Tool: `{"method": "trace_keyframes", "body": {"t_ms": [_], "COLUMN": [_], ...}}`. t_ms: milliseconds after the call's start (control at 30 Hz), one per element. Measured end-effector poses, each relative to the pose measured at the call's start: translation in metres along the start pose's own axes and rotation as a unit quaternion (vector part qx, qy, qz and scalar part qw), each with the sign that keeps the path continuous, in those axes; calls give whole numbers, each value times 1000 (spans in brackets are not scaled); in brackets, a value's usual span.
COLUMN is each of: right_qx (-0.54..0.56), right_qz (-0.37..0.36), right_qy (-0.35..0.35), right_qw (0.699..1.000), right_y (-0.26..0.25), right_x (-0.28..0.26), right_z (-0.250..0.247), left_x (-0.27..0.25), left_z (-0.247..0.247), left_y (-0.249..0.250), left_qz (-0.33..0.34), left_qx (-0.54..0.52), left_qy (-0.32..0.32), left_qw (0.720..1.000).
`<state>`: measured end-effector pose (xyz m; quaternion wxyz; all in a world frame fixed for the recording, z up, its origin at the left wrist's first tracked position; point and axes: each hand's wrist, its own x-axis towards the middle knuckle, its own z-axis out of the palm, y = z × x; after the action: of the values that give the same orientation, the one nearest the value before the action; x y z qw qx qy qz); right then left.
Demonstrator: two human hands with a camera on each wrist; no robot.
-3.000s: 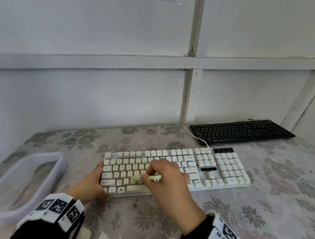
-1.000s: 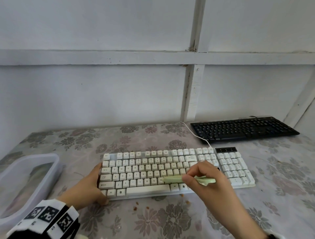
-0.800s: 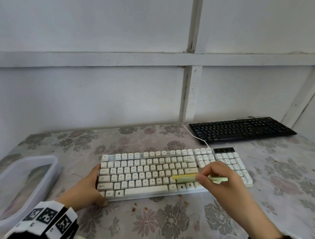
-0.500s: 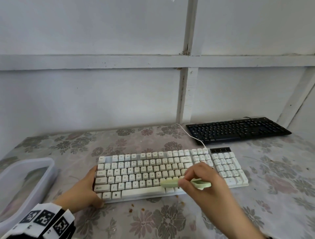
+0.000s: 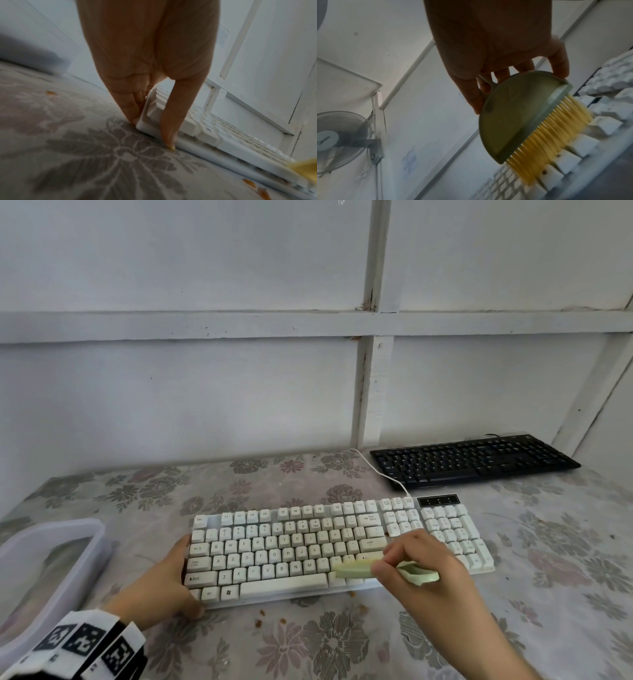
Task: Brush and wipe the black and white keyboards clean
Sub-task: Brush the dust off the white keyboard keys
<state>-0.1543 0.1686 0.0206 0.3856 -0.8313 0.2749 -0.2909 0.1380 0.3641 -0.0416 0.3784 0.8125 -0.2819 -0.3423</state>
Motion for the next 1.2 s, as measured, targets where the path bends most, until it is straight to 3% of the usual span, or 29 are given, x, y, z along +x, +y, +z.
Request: {"method": "trace_keyframes", "body": {"t_ms": [133, 267, 400, 567, 700, 833, 967, 1200], "right_qx": [10, 0, -80, -11, -14, -95, -7, -124], "right_qz": [24, 54, 54, 22, 50, 46, 41, 62], "right_qy": [-11, 38, 86, 38, 71, 109, 67, 147], "right_qw": [1000, 998, 992, 999, 996, 988, 997, 979], "right_y": [12, 29, 37, 36, 53, 56, 49, 79], "right_x": [0, 9, 15, 14, 20, 19, 17, 24], "right_z": [-6, -28, -46, -54, -72, -80, -87, -114], "left_x": [1, 1, 0, 0, 0, -1, -1, -1], "left_z": [0, 1, 2, 2, 2, 3, 4, 3], "left_y": [-2, 0, 2, 1, 1, 3, 5, 3], "left_qz": [0, 4, 3, 3, 2, -1, -1, 1], "left_qx": [3, -2, 0, -13, -20, -20, -31, -22], "left_qy": [-3, -2, 2, 5, 3, 6, 10, 3], "left_qw": [1000, 1000, 1000, 1000, 1000, 1000, 999, 1000]}}
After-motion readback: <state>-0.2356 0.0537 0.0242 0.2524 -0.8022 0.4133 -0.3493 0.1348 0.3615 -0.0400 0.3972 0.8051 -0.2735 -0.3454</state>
